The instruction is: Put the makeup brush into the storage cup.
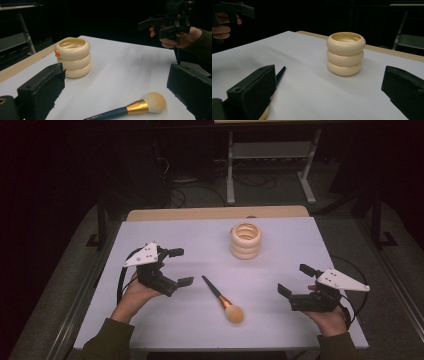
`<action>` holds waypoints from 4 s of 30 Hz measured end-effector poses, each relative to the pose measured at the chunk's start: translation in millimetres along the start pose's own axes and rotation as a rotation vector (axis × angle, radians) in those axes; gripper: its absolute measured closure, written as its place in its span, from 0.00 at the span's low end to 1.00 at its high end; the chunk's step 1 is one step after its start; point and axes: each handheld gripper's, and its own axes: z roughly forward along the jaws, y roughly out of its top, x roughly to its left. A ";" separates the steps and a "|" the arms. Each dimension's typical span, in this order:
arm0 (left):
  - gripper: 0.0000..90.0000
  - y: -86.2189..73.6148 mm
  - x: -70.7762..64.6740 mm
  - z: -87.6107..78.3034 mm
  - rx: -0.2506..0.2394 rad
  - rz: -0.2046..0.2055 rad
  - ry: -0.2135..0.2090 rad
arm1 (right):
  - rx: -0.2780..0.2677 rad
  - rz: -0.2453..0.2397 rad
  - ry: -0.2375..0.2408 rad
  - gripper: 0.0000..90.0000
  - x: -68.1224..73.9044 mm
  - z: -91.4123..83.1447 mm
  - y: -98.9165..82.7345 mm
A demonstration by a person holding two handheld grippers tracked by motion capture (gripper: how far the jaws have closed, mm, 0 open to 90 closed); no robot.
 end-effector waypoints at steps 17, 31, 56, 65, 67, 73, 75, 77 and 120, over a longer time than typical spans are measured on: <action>0.01 7.1 2.8 13.7 0.002 0.009 -0.019 | -0.005 0.001 -0.001 0.00 -0.3 -0.2 0.6; 0.01 12.1 6.9 26.5 0.013 0.021 -0.041 | -0.007 0.002 -0.002 0.00 -0.1 -0.3 1.1; 0.01 23.4 13.0 52.7 0.012 0.043 -0.112 | -0.007 0.003 -0.002 0.00 -0.4 0.2 1.0; 0.02 24.2 16.2 60.5 0.099 0.064 -0.148 | -0.007 0.003 -0.001 0.00 -0.1 0.1 1.2; 0.02 25.5 18.4 60.6 0.123 0.068 -0.150 | -0.008 0.003 -0.001 0.00 -0.1 0.0 1.3; 0.02 30.8 22.8 63.7 0.202 0.075 -0.165 | -0.007 0.004 0.000 0.00 -0.3 0.1 1.2; 0.02 31.7 23.2 65.2 0.218 0.077 -0.172 | -0.008 0.003 0.000 0.00 -0.3 0.1 1.2; 0.02 32.7 23.5 66.7 0.236 0.079 -0.180 | -0.008 0.004 0.000 0.00 -0.4 0.1 1.2; 0.15 20.7 9.7 108.7 0.568 0.214 -0.322 | -0.006 0.006 0.003 0.00 0.5 0.5 0.9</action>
